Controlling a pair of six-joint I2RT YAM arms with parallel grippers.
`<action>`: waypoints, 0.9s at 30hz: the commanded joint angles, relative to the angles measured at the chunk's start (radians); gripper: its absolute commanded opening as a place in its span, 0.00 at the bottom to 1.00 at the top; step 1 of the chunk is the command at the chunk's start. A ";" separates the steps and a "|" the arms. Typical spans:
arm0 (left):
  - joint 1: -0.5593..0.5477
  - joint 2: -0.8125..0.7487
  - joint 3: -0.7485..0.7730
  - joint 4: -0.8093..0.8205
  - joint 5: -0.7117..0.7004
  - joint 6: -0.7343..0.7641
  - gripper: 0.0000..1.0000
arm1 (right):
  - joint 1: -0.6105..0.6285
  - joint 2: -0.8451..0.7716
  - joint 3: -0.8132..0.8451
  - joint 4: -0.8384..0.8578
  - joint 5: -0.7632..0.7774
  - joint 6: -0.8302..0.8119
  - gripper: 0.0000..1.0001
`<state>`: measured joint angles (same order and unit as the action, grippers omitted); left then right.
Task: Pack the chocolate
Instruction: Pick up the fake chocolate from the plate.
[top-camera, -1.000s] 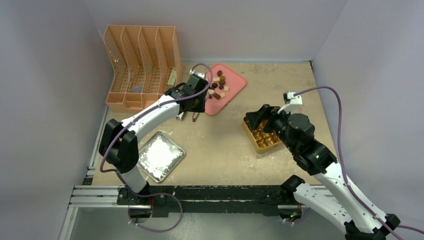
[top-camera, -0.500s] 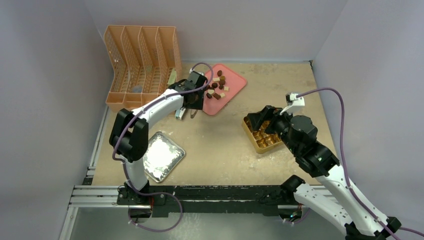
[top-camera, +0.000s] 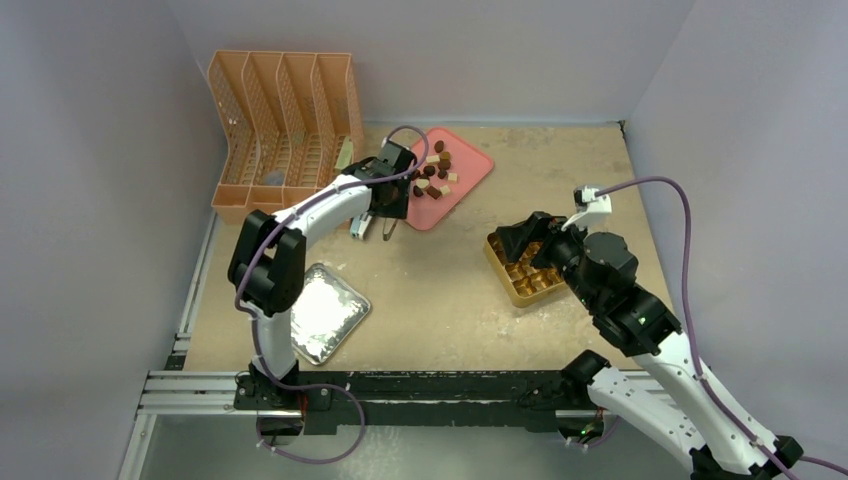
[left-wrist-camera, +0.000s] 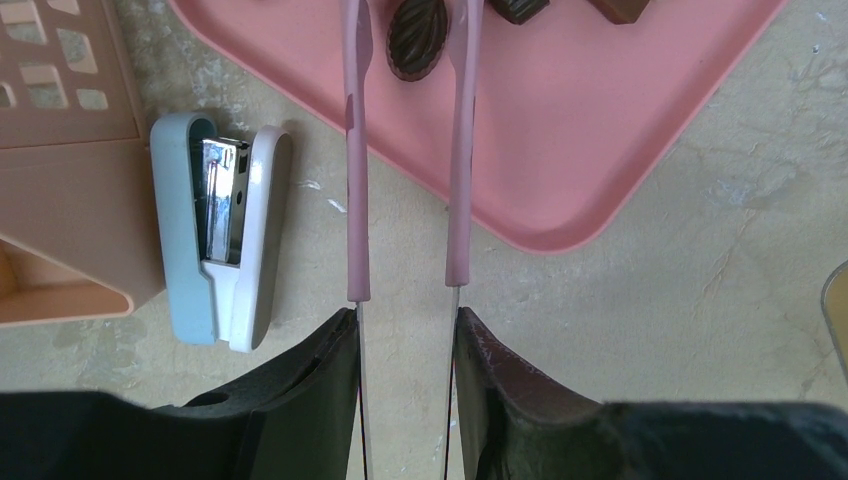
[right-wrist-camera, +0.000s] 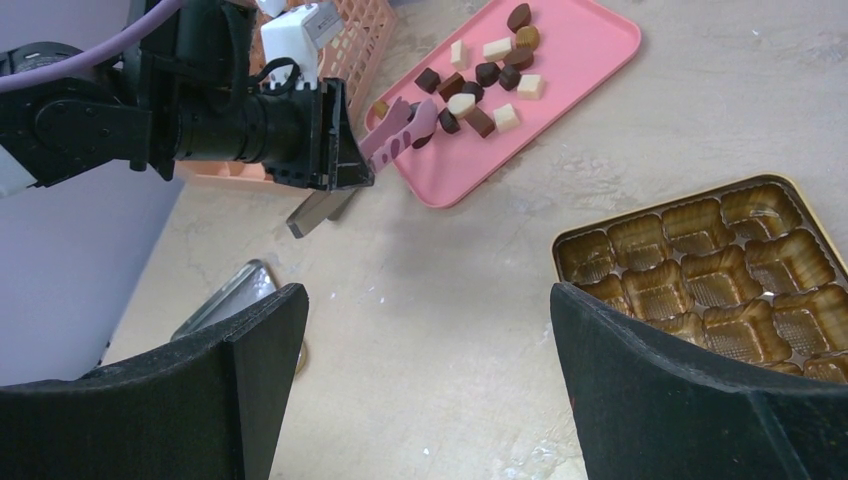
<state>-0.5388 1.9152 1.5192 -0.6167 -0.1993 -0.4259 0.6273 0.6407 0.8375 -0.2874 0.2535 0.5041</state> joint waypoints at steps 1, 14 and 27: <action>0.007 0.010 0.053 0.026 0.026 0.011 0.37 | -0.003 -0.011 0.009 0.030 0.024 -0.016 0.92; 0.005 -0.031 0.023 0.031 0.185 -0.043 0.36 | -0.003 -0.002 0.005 0.039 0.018 -0.007 0.92; 0.005 0.036 0.099 -0.050 0.093 -0.021 0.37 | -0.003 -0.001 0.011 0.041 0.015 -0.011 0.92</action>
<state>-0.5377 1.9366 1.5532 -0.6636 -0.0914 -0.4526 0.6273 0.6411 0.8375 -0.2867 0.2531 0.5041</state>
